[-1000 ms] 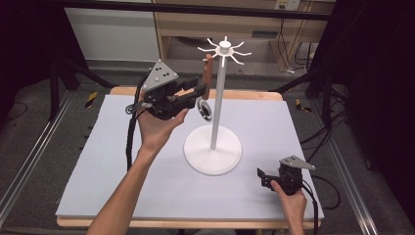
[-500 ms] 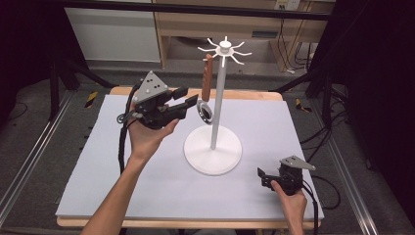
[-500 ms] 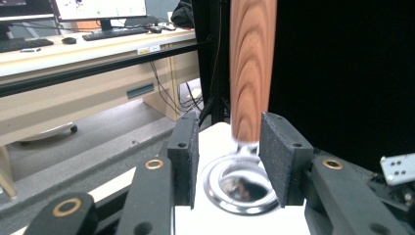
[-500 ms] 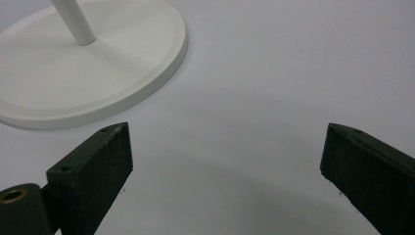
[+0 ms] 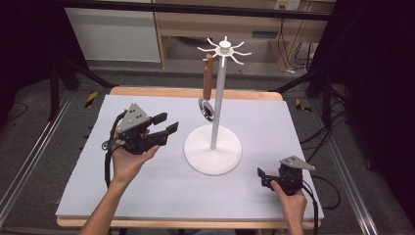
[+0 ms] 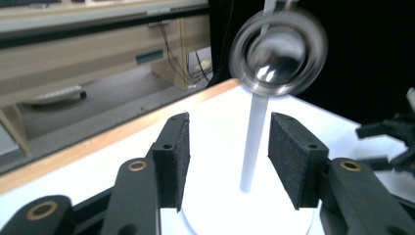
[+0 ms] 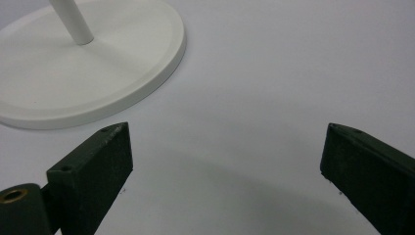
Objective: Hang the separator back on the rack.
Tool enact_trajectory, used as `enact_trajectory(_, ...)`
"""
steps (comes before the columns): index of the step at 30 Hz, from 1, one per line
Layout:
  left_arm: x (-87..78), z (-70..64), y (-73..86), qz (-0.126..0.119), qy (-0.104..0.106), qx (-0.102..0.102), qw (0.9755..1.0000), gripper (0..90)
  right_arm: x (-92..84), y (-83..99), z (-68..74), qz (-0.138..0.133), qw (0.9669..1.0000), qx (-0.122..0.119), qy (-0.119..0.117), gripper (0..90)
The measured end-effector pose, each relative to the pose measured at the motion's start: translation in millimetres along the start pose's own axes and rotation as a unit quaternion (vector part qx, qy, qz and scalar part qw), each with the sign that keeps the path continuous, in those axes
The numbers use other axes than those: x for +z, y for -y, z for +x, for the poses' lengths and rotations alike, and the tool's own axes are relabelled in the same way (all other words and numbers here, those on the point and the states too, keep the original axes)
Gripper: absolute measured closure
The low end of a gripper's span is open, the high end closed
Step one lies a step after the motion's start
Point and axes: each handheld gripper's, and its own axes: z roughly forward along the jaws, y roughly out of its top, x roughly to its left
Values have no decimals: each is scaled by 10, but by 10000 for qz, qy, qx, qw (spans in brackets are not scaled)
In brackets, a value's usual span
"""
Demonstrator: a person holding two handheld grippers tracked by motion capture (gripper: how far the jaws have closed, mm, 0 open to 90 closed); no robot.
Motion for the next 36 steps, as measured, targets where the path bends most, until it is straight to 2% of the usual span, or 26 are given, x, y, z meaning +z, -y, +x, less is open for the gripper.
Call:
enact_trajectory(1, 0, 0, 0, 0, 0, 0, 10000, 494, 0, 0, 0, 0, 10000, 0, 0, 58)
enact_trajectory(4, -29, 31, 234, 152, -24, -57, 9999, 475, 1, 2, -4, 0, 10000, 1, 7, 58)
enact_trajectory(5, -29, 31, 234, 152, -24, -57, 9999, 470, -2, 3, -3, 8, 10000, 9, 8, 58)
enact_trajectory(7, -18, 64, 404, 384, -74, -106, 9992, 452, -1, 4, -3, 3, 10000, -4, 36, 58)
enact_trajectory(8, -18, 64, 404, 384, -74, -106, 9992, 446, -1, 4, -3, 3, 10000, -4, 36, 58)
enact_trajectory(12, -7, 127, 665, 643, -152, -208, 9976, 415, 7, 19, -10, 23, 10000, 30, 55, 60)
enact_trajectory(15, -12, 154, 749, 734, -204, -231, 9968, 394, 10, 32, -29, 48, 9999, 53, 75, 60)
enact_trajectory(16, -24, 197, 850, 806, -296, -291, 9959, 384, 3, 41, -46, 48, 9999, 90, 87, 60)
enact_trajectory(17, -24, 197, 850, 806, -296, -291, 9959, 376, 3, 41, -46, 48, 9999, 90, 87, 60)
enact_trajectory(19, -50, 262, 974, 853, -396, -439, 9946, 355, 0, 52, -70, 59, 9998, 117, 139, 61)
enact_trajectory(24, -101, 364, 1128, 954, -562, -573, 9922, 322, 3, 84, -110, 167, 9995, 172, 182, 63)
enact_trajectory(25, -136, 419, 1207, 1008, -650, -633, 9908, 317, -7, 98, -133, 183, 9993, 225, 226, 63)
enact_trajectory(26, -154, 447, 1246, 1036, -685, -670, 9900, 316, -10, 105, -152, 174, 9994, 181, 252, 63)
enact_trajectory(29, -217, 522, 1356, 1062, -789, -794, 9880, 315, -28, 114, -179, 191, 9991, 274, 279, 63)
enact_trajectory(31, -229, 546, 1385, 1094, -837, -804, 9872, 315, -29, 120, -195, 200, 9991, 260, 277, 63)
enact_trajectory(32, -248, 581, 1416, 1193, -972, -748, 9852, 315, -29, 128, -204, 233, 9988, 277, 318, 64)
enact_trajectory(33, -248, 581, 1416, 1193, -972, -748, 9852, 316, -29, 128, -204, 233, 9988, 277, 318, 64)
enact_trajectory(34, -279, 622, 1450, 1209, -1062, -748, 9841, 316, -29, 136, -206, 287, 9987, 253, 334, 65)
enact_trajectory(36, -294, 639, 1466, 1219, -1067, -777, 9837, 316, -33, 138, -205, 299, 9988, 236, 322, 65)
